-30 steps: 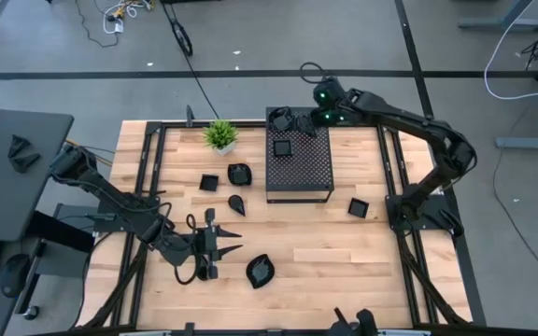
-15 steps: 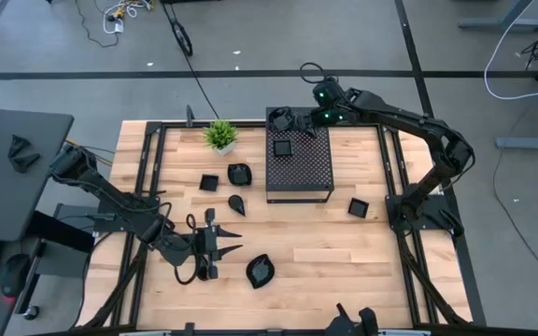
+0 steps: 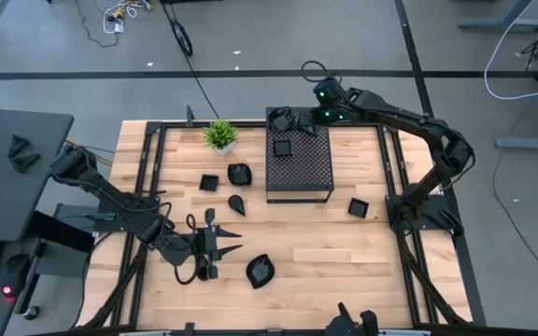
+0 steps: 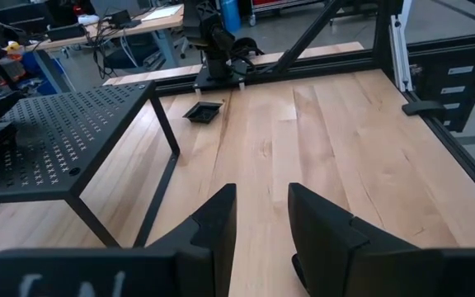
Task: Pick & Place Mini shaped plates
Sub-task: Stack the bottom right drop shaped plate on top of the drop shaped plates on the shelf
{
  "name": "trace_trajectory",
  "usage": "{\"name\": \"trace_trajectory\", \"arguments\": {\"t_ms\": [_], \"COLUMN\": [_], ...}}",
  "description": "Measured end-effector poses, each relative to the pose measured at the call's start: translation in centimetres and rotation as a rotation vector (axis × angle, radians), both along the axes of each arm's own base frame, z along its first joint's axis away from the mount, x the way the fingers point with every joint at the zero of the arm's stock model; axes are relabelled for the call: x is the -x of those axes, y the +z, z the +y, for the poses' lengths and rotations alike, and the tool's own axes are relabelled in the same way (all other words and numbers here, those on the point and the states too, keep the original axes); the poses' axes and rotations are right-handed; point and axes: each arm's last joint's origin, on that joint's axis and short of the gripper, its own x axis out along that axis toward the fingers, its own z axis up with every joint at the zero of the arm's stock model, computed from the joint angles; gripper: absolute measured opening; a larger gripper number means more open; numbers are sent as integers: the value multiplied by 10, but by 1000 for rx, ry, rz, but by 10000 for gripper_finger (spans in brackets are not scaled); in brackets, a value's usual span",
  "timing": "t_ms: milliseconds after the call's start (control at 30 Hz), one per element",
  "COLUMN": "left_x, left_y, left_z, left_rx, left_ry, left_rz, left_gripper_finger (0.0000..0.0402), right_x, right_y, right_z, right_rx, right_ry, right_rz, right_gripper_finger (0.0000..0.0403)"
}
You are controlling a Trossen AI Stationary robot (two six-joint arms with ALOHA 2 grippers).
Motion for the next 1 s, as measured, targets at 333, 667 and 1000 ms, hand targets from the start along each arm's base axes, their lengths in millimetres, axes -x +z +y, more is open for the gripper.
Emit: {"name": "trace_trajectory", "arguments": {"t_ms": [333,667,1000], "left_x": [0,0,0], "left_y": [0,0,0], "left_z": [0,0,0], "left_rx": [0,1,1], "left_ry": [0,0,0], "left_rz": [0,0,0], "left_gripper_finger": [117,117,117], "right_x": [0,-2,-6], "right_y": [2,4,-10], "right_z": [1,-6,-12], "right_rx": [14,88,63], "right_ry": [99,115,124], "right_rz": [9,-4,36], "right_gripper_finger": [104,98,21]}}
